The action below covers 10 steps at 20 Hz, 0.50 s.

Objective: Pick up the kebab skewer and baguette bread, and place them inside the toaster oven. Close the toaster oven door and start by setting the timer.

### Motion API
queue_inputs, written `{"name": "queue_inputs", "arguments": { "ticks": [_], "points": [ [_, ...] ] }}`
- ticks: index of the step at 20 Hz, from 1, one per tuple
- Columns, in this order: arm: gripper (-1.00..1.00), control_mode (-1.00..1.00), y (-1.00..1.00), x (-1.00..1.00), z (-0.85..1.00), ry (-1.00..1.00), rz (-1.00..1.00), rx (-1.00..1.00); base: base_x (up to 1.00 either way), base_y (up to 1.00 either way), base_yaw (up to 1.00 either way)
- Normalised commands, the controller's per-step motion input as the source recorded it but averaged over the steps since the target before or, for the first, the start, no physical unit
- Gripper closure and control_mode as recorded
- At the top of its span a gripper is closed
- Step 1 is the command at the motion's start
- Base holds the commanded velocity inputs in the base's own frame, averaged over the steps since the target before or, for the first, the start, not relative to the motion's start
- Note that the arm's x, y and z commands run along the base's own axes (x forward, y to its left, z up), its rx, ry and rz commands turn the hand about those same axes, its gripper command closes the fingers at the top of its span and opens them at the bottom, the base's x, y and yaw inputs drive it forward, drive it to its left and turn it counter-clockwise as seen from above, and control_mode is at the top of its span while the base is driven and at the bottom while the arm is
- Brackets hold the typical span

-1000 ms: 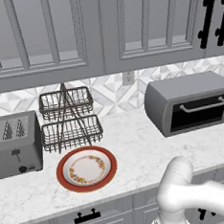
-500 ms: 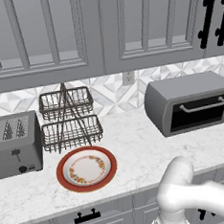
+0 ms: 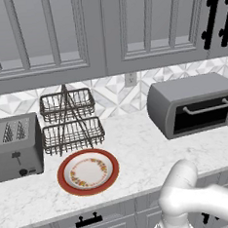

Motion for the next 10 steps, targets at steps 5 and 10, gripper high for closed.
{"name": "queue_inputs", "arguments": {
  "ticks": [5,10],
  "points": [
    [1.00,-1.00,0.00,0.00,0.00,0.00,-0.07,0.00,0.00,0.00,0.00],
    [1.00,-1.00,0.00,0.00,0.00,0.00,-0.01,0.00,0.00,0.00,0.00]
  ]
}}
